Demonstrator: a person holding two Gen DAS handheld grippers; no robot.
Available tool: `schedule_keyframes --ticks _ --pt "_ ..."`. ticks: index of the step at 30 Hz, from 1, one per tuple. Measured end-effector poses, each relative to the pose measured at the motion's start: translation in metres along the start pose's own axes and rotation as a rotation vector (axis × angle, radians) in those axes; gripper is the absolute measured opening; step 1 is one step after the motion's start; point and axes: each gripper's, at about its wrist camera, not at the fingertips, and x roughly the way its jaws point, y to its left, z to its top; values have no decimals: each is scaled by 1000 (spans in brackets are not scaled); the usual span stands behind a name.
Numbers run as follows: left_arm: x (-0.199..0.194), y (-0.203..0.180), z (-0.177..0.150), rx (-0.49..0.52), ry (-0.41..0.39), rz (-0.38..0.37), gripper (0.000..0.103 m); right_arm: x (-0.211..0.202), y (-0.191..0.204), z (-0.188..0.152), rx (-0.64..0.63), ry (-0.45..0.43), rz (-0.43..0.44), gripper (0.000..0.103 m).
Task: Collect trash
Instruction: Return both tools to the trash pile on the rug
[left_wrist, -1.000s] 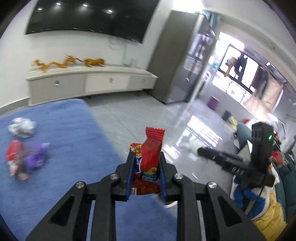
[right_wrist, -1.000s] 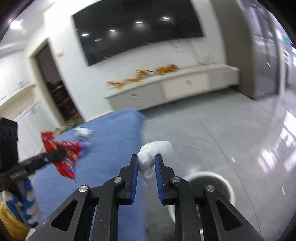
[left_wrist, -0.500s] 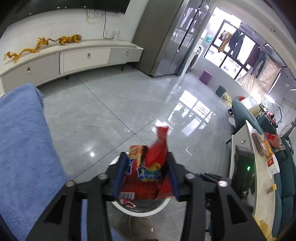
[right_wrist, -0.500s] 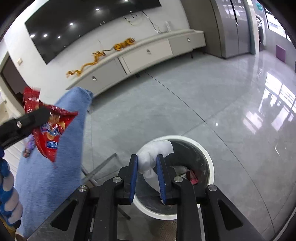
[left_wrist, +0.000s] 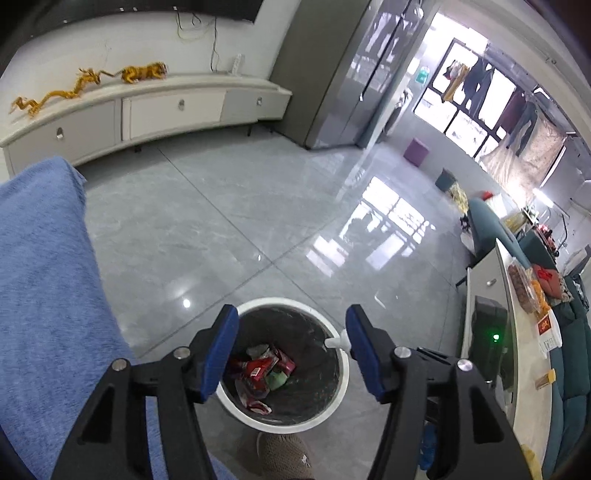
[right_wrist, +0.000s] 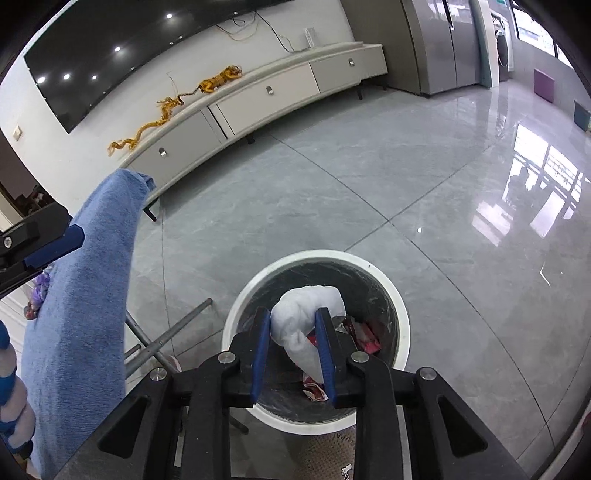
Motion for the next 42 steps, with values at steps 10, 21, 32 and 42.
schedule_keyframes --ticks 10,21,32,42 --pt "-93 23 -13 -10 -174 56 59 -44 35 6 -68 -84 -13 27" --pt "-170 93 -44 -118 -231 179 60 -48 63 3 -86 -74 -61 28" --pt "-223 184 -78 -207 -273 337 60 -78 174 37 -270 -140 103 28" --pt "-249 306 -103 -357 -266 410 60 -14 294 36 -434 -20 266 32"
